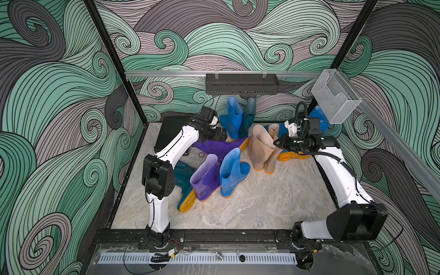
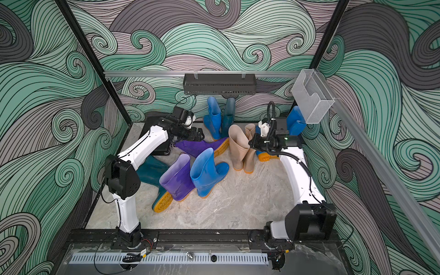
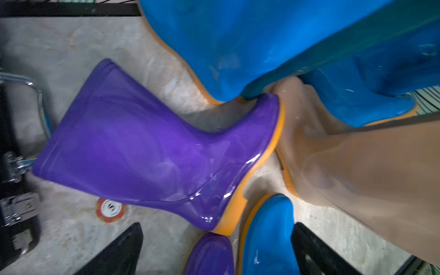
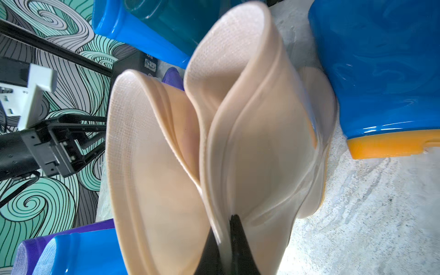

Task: Match and arrange rain boots in pairs
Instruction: Adjust the rain boot at the center of the board.

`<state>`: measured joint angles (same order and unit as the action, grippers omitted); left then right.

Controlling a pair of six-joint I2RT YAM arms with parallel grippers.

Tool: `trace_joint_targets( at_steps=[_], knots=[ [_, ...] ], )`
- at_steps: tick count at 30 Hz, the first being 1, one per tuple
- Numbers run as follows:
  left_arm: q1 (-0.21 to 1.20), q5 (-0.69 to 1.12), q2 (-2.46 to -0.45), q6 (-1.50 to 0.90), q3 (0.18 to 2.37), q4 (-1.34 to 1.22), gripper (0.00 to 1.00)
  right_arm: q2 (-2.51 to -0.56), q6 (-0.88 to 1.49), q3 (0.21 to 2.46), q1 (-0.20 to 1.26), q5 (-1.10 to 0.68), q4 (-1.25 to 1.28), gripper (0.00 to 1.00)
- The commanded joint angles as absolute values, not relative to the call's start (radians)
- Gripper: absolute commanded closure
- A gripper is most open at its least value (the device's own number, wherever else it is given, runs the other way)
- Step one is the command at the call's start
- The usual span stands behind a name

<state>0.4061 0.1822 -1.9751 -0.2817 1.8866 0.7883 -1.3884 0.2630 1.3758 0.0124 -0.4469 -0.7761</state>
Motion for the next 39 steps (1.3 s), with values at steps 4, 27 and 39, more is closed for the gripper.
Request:
trace_joint_targets(
  at_steps=[4,27,39],
  knots=[
    [0.32,0.143,-2.052,-0.342,1.996,1.04,0.02,-1.35,0.224,1.385,-0.009,-0.509,-0.784,1.0],
    [0.266,0.272,-2.308,-0.7,1.857,0.628,0.01,-1.394,0.201,1.477,-0.007,-0.447,-0.917,1.0],
    [0.261,0.342,-2.316,-0.732,1.864,0.461,0.94,-1.405,0.187,1.513,-0.002,-0.444,-0.941,1.0]
  ],
)
